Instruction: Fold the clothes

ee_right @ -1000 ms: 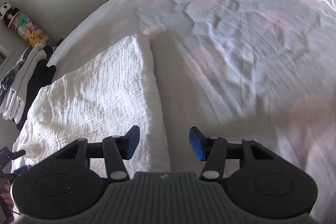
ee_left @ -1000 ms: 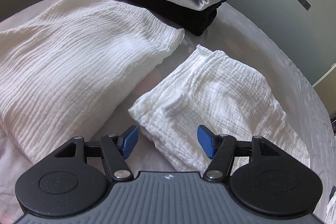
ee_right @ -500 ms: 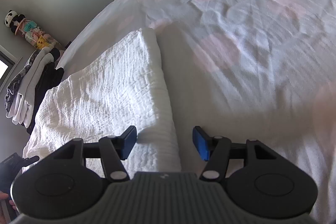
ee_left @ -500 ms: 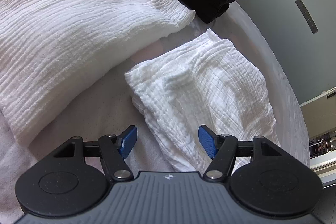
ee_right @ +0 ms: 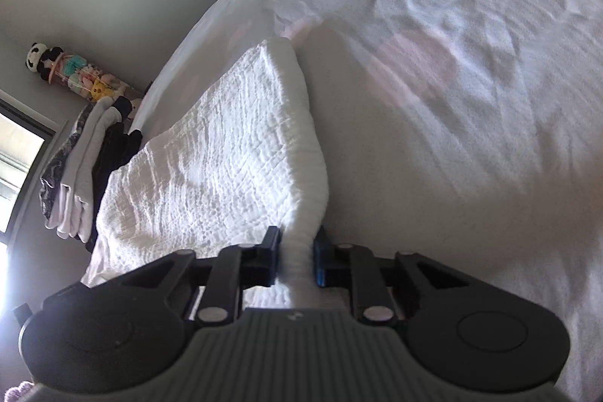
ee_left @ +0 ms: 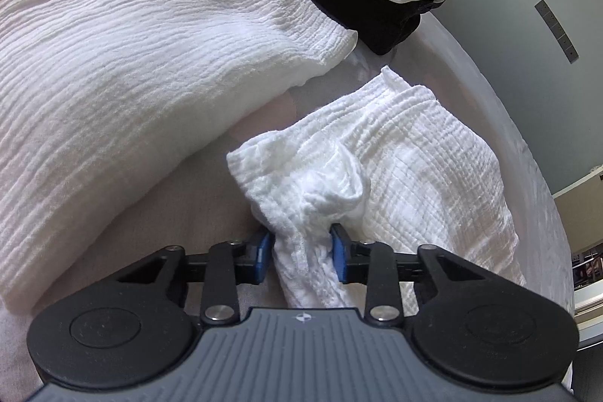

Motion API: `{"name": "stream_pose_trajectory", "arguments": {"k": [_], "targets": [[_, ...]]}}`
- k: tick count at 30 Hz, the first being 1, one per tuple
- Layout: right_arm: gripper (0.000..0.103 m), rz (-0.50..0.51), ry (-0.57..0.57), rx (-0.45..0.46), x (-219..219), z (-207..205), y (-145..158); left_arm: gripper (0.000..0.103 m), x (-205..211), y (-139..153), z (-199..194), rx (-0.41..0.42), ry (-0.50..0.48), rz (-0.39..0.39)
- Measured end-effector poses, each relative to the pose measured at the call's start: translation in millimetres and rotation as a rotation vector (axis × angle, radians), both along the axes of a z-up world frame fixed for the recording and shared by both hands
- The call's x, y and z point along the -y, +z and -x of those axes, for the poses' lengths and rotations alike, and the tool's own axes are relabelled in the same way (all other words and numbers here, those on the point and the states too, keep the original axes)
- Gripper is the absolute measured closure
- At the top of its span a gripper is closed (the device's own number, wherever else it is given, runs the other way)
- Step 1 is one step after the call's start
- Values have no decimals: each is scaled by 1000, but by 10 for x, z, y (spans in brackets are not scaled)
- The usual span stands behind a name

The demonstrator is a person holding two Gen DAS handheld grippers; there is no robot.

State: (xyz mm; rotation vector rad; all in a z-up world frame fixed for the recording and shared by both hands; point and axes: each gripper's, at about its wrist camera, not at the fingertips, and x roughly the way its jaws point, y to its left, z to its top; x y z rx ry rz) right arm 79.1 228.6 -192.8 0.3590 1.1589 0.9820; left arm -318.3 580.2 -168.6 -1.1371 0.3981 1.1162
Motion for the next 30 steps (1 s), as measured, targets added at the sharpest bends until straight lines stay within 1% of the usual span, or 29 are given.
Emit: {"name": "stream_pose_trajectory", "arguments": {"k": [3, 6, 8, 10, 12, 18, 20, 23, 24, 26, 28, 30], "targets": [[93, -80, -4, -2, 48, 7, 79, 85, 45, 102, -5, 8, -19, -28], [94, -95, -26, 19, 243, 39, 239, 86, 141, 255, -14, 1, -49, -51], [95, -99, -43, 36, 390, 63, 352, 86, 230, 343, -10, -7, -67, -26], [95, -102, -59, 53, 537, 88, 465, 86, 328, 399, -8, -13, -75, 30], [95, -105, -75, 71, 683, 112, 578, 86, 474, 444, -10, -11, -92, 65], [95, -115, -125, 122, 1123, 185, 917, 86, 948, 540, -41, -41, -159, 91], [95, -118, -141, 139, 1270, 209, 1030, 86, 1054, 564, -75, -74, -182, 85], [95, -85, -162, 129, 1420, 231, 992, 86, 1150, 559, -154, -143, -215, 75], [94, -59, -158, 128, 1429, 236, 958, 85, 1154, 532, -187, -173, -223, 78], [94, -9, -147, 120, 1390, 234, 881, 83, 1138, 458, -215, -207, -231, 93], [92, 34, -144, 114, 1344, 229, 812, 78, 1110, 399, -232, -233, -246, 118], [88, 46, -168, 129, 1345, 224, 802, 71, 1090, 376, -228, -249, -254, 143]]}}
